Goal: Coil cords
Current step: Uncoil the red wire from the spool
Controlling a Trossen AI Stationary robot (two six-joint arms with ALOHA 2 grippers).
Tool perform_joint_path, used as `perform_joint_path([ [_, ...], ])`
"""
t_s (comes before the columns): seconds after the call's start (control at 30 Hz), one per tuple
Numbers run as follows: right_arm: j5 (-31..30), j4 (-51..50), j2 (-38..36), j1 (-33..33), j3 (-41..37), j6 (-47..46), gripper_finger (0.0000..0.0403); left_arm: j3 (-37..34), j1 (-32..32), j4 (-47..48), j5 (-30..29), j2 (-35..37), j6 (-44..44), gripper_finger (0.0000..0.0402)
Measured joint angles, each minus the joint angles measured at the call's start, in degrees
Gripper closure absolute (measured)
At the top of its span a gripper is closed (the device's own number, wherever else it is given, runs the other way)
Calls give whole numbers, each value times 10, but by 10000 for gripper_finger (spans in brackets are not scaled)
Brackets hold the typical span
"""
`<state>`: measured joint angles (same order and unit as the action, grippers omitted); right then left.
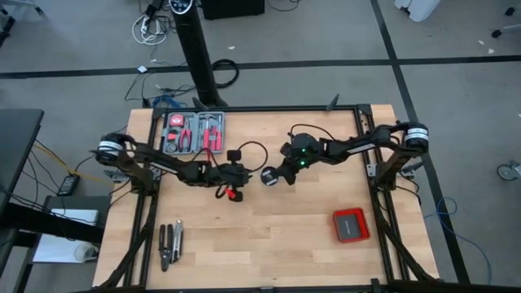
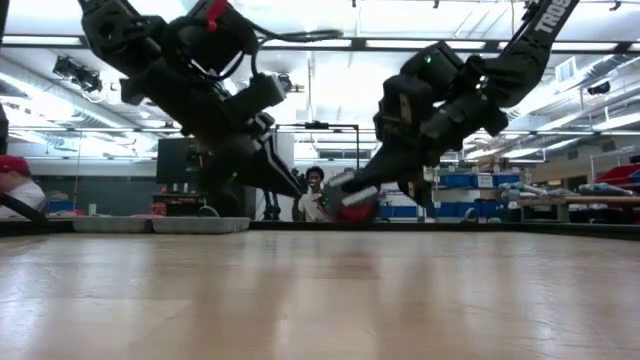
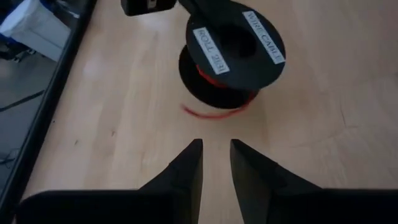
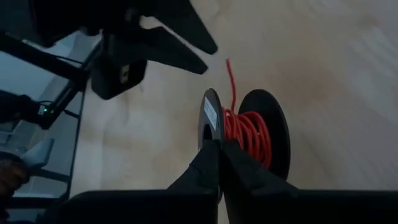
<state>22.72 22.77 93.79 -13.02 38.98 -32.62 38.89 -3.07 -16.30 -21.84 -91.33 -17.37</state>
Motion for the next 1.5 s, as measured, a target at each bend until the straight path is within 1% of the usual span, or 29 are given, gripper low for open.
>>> perform_joint_path([
  [0.2,12,-5,-42,0,0,48,403,0,2,18,-8,61,22,316],
  [0.4,13,-5,-80,2,0,99,403,0,7,4,-14,102,28,316],
  [0.57,-21,5,-98,20,1,122,403,0,8,-24,-14,109,29,316],
  [0.67,-42,10,-102,35,1,135,403,0,8,-32,7,109,42,316],
  [0.8,-88,22,-106,60,1,163,403,0,8,-37,41,109,72,316],
  [0.93,-121,26,-113,84,1,187,403,0,12,-36,95,109,110,316],
  [1.13,-187,27,-129,124,1,260,403,0,30,-39,161,108,160,316],
  [1.2,-197,27,-132,131,2,280,403,0,35,-47,178,108,168,316],
  [1.4,-204,14,-130,138,1,287,403,0,40,-66,181,108,177,316],
  [1.5,-207,-2,-130,138,1,283,403,3,39,-60,181,108,177,316],
])
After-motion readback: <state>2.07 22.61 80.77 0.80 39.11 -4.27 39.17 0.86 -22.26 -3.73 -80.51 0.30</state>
